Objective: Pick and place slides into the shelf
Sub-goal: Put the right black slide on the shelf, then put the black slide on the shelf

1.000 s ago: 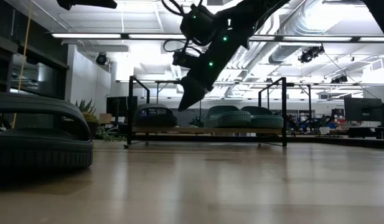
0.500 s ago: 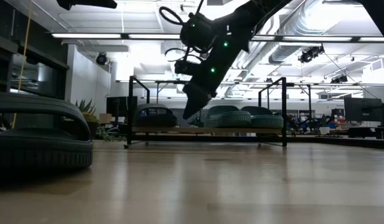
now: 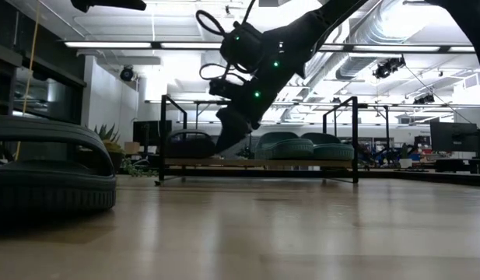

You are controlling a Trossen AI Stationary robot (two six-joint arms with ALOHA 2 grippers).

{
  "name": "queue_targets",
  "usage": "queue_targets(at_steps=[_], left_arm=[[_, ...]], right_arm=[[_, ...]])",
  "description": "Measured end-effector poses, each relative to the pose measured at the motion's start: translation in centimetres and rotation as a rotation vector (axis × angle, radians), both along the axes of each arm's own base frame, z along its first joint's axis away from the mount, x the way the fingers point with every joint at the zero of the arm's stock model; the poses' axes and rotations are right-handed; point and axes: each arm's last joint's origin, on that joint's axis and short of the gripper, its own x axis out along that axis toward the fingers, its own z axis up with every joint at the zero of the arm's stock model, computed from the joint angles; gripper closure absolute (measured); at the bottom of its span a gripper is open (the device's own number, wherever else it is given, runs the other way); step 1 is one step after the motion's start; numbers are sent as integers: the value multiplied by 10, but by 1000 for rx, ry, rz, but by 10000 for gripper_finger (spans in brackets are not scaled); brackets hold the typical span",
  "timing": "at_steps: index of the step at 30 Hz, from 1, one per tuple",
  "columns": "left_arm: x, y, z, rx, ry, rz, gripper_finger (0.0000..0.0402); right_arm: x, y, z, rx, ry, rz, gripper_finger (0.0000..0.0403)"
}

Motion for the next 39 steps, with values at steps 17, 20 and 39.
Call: queue_targets(at_steps=[17, 20, 39], left_arm=[[0, 0, 0, 0, 0, 0, 195], [0, 0, 0, 0, 0, 0, 195], [0, 0, 0, 11, 3, 12, 195]], right_arm=[[-3, -1, -3, 9, 41, -12, 280], [-8, -3, -6, -37, 103, -49, 280], [-9, 107, 17, 82, 73, 309, 280]])
